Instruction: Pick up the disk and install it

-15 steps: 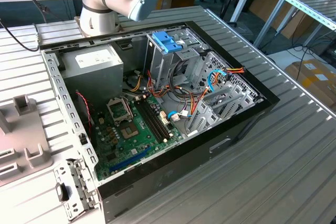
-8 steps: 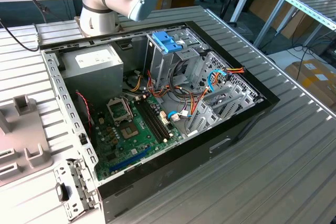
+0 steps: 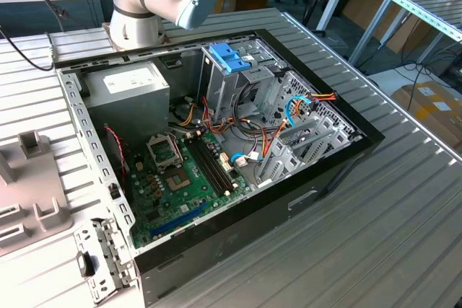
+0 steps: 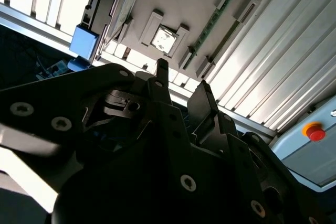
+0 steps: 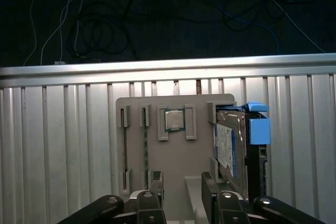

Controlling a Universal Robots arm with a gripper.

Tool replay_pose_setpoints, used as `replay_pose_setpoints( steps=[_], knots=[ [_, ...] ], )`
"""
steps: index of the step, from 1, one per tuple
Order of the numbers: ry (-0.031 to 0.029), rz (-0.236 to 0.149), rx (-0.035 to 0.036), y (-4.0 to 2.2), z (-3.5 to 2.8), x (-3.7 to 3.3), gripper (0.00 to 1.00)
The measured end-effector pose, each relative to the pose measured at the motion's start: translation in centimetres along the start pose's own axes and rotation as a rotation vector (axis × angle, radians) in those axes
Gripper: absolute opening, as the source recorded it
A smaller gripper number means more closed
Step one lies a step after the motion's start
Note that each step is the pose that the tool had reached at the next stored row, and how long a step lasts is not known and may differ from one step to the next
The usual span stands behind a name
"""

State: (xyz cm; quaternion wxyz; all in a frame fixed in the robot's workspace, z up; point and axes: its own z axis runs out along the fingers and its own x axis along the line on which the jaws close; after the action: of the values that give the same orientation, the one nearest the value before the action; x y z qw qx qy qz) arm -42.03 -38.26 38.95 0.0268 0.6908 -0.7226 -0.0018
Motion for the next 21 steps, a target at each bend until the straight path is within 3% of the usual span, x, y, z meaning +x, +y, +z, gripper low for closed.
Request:
replay_pose_setpoints(
  steps=[12,21],
  knots=[
    [-0.0003,0.000,0.0000,0.03,0.16,-0.74,0.42],
    [-0.0054,0.000,-0.0004,0.19,0.41,-1.27,0.42]
  ],
)
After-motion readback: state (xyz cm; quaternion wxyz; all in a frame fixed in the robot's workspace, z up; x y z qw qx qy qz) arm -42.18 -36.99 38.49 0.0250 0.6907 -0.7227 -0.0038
